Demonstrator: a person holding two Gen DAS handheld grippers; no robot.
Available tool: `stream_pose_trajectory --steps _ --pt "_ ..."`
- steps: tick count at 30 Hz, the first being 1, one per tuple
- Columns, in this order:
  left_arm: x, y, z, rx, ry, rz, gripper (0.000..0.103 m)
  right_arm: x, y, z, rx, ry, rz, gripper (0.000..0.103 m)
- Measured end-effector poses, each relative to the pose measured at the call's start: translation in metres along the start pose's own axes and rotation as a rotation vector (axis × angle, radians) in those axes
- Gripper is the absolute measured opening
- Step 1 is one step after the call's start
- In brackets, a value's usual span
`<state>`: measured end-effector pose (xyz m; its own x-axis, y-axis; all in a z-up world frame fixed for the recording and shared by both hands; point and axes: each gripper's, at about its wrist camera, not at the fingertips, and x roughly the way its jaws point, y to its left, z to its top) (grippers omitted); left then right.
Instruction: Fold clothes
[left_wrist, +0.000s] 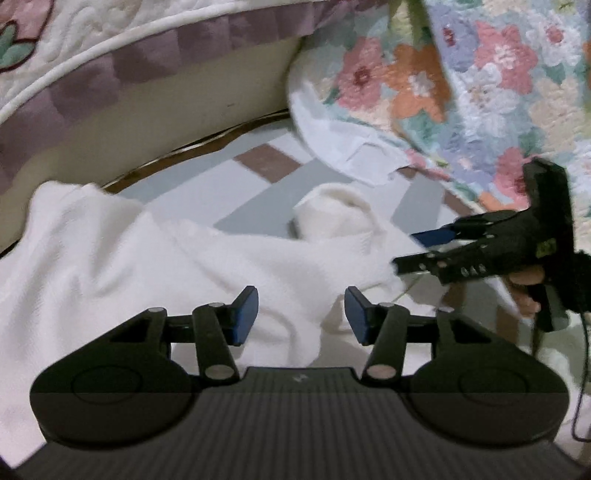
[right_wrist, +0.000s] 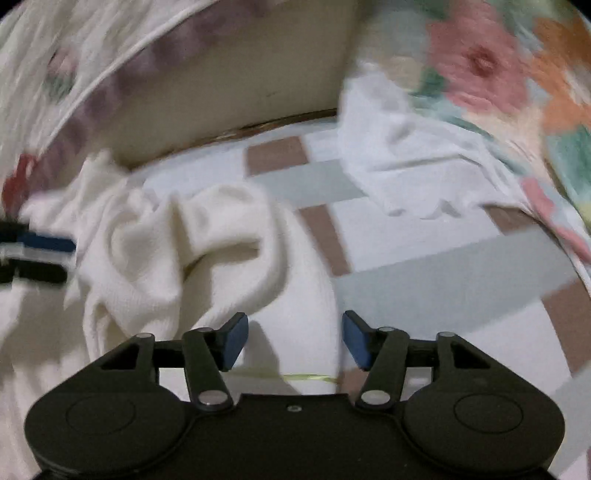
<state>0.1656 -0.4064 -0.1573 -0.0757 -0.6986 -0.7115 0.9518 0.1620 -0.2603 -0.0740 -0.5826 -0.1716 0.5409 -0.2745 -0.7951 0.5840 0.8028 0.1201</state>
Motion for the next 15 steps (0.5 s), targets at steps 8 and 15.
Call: stream_pose_trajectory --steps 8,15 --pt "-0.029 0.025 -0.024 -0.077 -0.028 0.063 0.053 -0.05 -0.001 0.035 -0.13 -0.27 -0.205 0.003" --pt "-0.03 0.016 -0.023 -0.048 -0.045 0.106 0.058 -0.108 -0.06 0.103 -0.21 -0.366 -0.501 0.003"
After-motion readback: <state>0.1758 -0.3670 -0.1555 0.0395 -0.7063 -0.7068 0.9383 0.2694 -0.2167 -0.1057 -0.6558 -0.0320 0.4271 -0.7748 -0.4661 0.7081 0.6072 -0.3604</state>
